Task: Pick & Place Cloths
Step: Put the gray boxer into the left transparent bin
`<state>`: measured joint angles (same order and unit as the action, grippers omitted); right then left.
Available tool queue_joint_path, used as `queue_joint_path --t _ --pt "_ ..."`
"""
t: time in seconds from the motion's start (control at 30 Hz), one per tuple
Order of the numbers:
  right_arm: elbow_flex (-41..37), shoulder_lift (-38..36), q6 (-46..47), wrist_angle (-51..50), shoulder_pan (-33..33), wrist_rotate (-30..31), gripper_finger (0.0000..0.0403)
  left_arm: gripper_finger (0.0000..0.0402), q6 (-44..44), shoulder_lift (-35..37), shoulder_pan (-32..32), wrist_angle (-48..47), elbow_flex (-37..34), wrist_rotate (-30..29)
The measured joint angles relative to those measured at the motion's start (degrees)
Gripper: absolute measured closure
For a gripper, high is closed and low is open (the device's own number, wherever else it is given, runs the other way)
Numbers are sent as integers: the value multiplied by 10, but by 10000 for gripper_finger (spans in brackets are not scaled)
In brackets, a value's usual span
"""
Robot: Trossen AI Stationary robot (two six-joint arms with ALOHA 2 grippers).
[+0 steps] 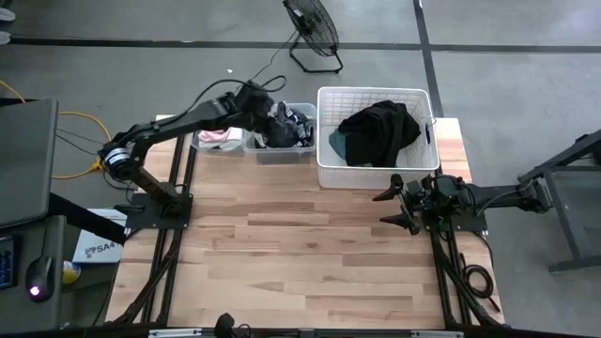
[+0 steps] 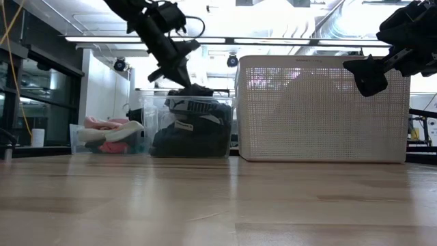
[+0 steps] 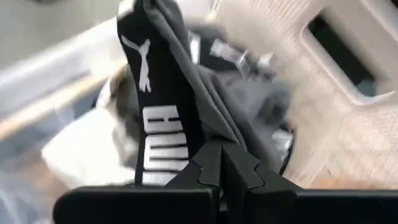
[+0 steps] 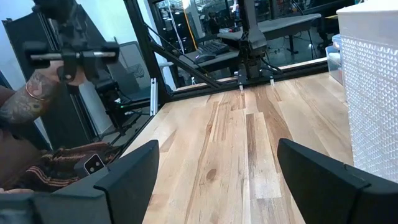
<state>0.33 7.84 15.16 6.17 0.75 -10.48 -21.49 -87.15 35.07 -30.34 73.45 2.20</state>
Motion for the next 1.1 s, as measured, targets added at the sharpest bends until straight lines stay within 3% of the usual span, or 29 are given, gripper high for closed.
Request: queue_joint_path --t 0.17,0.5,0.7,0.97,1.1 --pt "0 0 0 0 0 0 85 401 3 5 2 67 0 -54" --pt "0 0 0 0 0 0 85 401 2 2 2 111 0 -81" --pt "0 0 0 0 0 0 85 401 0 -12 7 164 1 -187" --pt "0 0 0 0 0 0 85 401 -28 -64 50 193 0 -155" --pt "0 0 0 0 0 0 85 401 -31 -75 64 200 1 -79"
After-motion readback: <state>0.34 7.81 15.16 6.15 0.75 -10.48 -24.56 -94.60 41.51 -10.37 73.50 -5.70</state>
